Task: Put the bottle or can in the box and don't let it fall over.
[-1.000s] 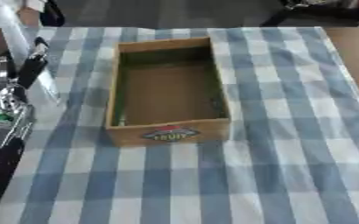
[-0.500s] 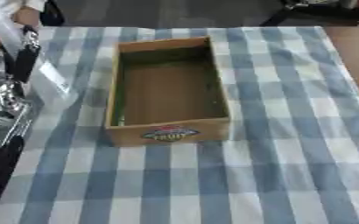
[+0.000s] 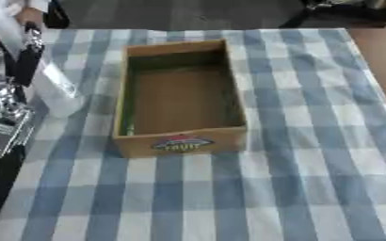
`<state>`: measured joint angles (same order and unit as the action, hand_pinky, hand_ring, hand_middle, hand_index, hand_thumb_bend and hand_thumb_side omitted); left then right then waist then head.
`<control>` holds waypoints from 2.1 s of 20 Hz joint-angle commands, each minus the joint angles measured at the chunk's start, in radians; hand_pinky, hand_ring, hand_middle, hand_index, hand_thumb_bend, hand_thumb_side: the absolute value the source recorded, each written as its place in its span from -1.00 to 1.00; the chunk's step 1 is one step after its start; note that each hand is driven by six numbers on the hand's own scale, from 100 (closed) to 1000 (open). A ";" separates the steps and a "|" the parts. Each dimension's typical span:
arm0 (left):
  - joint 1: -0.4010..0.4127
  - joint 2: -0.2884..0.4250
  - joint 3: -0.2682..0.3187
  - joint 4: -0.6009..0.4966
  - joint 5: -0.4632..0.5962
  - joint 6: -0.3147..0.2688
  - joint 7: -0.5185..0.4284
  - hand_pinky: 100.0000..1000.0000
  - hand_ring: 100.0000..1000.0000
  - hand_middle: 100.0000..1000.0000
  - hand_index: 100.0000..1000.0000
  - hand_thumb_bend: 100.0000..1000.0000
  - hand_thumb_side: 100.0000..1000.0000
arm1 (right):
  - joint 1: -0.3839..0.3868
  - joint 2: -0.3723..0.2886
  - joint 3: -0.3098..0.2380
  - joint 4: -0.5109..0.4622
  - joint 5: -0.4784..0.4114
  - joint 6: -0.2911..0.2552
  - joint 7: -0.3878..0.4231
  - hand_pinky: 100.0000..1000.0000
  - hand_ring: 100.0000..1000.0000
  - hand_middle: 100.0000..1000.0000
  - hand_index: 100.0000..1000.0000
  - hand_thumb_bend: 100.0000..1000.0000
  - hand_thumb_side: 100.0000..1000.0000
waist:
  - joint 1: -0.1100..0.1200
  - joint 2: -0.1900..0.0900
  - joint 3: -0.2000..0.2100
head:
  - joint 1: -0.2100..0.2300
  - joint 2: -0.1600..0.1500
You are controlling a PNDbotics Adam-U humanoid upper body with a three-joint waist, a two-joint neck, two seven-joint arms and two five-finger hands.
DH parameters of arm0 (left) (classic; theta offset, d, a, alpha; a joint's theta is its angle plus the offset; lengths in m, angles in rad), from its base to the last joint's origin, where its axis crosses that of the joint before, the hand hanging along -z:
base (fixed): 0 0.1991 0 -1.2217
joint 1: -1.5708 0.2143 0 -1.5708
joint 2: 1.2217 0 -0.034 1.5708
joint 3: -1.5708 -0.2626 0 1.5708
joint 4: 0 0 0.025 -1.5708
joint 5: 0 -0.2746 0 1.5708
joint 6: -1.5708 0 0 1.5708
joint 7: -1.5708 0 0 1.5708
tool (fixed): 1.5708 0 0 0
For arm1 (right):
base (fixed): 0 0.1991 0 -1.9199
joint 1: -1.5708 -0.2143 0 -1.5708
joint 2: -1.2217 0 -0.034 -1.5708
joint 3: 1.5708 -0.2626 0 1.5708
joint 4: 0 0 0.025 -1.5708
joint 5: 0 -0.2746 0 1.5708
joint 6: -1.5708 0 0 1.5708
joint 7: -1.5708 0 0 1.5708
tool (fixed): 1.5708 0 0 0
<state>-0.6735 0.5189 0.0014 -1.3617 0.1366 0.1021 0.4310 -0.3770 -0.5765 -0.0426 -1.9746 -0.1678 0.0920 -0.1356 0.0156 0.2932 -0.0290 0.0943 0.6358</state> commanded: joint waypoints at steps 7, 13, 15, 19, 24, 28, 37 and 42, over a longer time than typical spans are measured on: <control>-0.131 0.031 -0.091 -0.153 -0.030 0.045 -0.106 -0.37 -0.37 -1.00 -1.00 -1.00 0.27 | -0.006 -0.031 -0.013 -0.013 -0.004 -0.002 -0.006 0.81 0.94 1.00 0.55 -1.00 0.05 | 0.007 -0.043 0.001 | -0.049 0.038; -0.212 -0.034 -0.155 -0.174 -0.056 0.071 -0.177 -0.37 -0.36 -1.00 -1.00 -1.00 0.27 | -0.005 -0.036 -0.020 -0.012 -0.005 -0.004 -0.013 0.81 0.94 1.00 0.55 -1.00 0.05 | 0.014 -0.053 -0.001 | -0.072 0.063; -0.230 -0.069 -0.171 -0.179 -0.082 0.071 -0.197 -0.37 -0.36 -1.00 -1.00 -1.00 0.26 | -0.006 -0.034 -0.023 -0.012 -0.006 -0.005 -0.017 0.81 0.94 1.00 0.55 -1.00 0.05 | 0.016 -0.055 -0.001 | -0.069 0.072; -0.257 -0.154 -0.196 -0.168 -0.135 0.058 -0.220 -0.37 -0.36 -1.00 -1.00 -1.00 0.27 | -0.009 -0.031 -0.029 -0.015 -0.007 -0.006 -0.026 0.81 0.94 1.00 0.55 -1.00 0.05 | 0.018 -0.058 -0.002 | -0.052 0.077; -0.264 -0.242 -0.209 -0.118 -0.206 0.036 -0.227 -0.39 -0.37 -1.00 -1.00 -1.00 0.27 | -0.012 -0.024 -0.030 -0.017 -0.011 -0.006 -0.028 0.81 0.94 1.00 0.55 -1.00 0.05 | 0.015 -0.055 -0.012 | -0.021 0.064; -0.267 -0.287 -0.219 -0.070 -0.252 0.012 -0.229 -0.40 -0.37 -1.00 -1.00 -1.00 0.26 | -0.016 -0.018 -0.030 -0.018 -0.012 -0.006 -0.029 0.81 0.94 1.00 0.55 -1.00 0.06 | 0.016 -0.048 -0.019 | -0.010 0.053; -0.245 -0.337 -0.233 0.024 -0.286 -0.039 -0.215 -0.37 -0.31 -0.87 -0.92 -1.00 0.08 | -0.018 -0.010 -0.031 -0.018 -0.013 -0.005 -0.030 0.81 0.94 1.00 0.55 -1.00 0.06 | 0.022 -0.035 -0.032 | -0.010 0.031; -0.236 -0.339 -0.239 0.062 -0.270 -0.040 -0.213 -0.16 -0.12 -0.39 -0.38 -1.00 -0.61 | -0.017 -0.009 -0.031 -0.018 -0.012 -0.004 -0.031 0.81 0.94 1.00 0.55 -1.00 0.07 | 0.024 -0.035 -0.033 | -0.014 0.022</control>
<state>-0.8946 0.1737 -0.2379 -1.2931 -0.1381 0.0658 0.2172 -0.3854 -0.5678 -0.0616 -1.9748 -0.1794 0.0871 -0.1637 0.0438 0.2734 -0.0609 0.0805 0.6728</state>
